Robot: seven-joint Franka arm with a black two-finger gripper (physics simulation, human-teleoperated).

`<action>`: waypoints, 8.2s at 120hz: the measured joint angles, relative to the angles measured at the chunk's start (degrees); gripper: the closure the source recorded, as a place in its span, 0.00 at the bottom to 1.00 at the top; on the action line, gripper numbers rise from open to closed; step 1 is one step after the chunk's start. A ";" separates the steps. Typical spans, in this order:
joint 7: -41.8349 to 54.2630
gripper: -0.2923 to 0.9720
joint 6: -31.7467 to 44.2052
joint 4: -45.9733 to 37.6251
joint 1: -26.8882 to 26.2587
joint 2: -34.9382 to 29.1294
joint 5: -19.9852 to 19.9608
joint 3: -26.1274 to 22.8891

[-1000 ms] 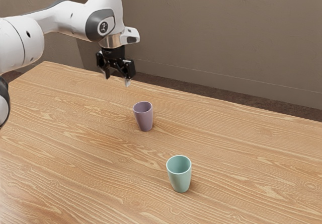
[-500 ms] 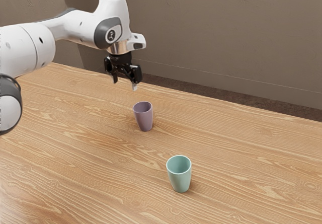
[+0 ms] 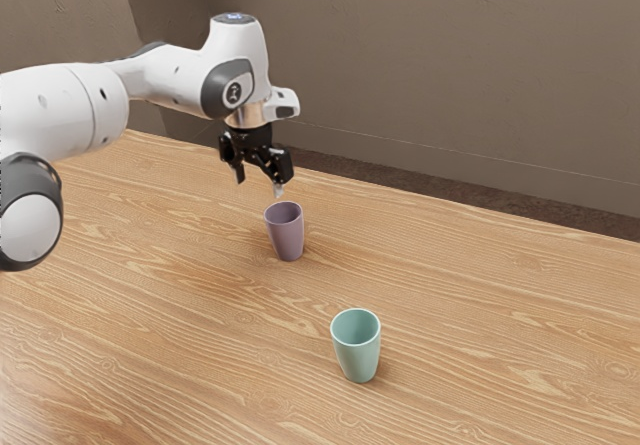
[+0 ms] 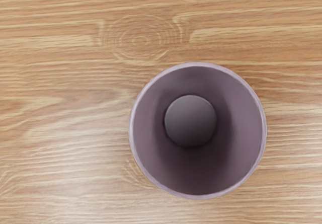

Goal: Place the left cup onto the right cup

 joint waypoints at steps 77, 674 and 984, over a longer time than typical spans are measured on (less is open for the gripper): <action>-0.99 0.23 1.88 2.01 -0.09 3.05 -0.31 -2.36; -22.09 0.85 2.39 -11.71 -9.52 -8.98 5.04 -10.69; -56.31 0.85 4.18 -23.28 -9.74 -13.28 5.54 -20.95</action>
